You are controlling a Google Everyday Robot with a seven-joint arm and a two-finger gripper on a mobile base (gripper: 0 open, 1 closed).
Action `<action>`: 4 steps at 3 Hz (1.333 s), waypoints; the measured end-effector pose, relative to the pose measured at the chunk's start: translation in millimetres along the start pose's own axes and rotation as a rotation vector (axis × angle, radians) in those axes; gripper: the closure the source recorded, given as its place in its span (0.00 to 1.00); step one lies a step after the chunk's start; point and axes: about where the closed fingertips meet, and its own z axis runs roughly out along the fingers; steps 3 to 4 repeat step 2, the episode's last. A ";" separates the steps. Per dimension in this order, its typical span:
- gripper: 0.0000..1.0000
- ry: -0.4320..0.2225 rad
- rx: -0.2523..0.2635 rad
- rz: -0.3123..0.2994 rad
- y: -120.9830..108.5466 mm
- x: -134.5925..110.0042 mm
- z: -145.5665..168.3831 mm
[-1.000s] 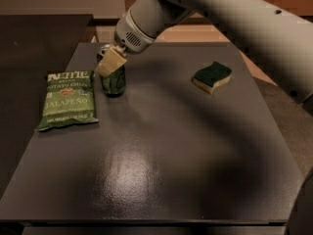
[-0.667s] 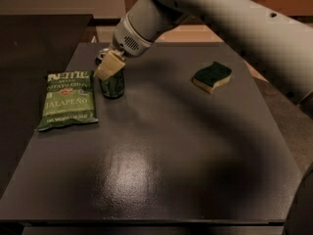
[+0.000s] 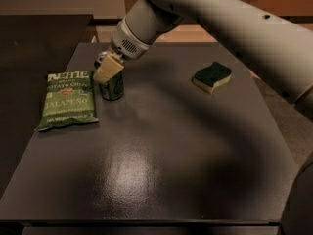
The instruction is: Move green can near green jalapeno chip bag
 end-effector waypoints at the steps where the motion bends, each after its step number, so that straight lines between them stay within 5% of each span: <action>1: 0.00 0.001 -0.003 -0.001 1.0 -0.5 1.6; 4: 0.00 0.001 -0.003 -0.002 1.0 -0.5 1.6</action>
Offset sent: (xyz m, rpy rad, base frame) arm -0.0007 0.0015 -0.0008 -0.0007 0.0013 0.0030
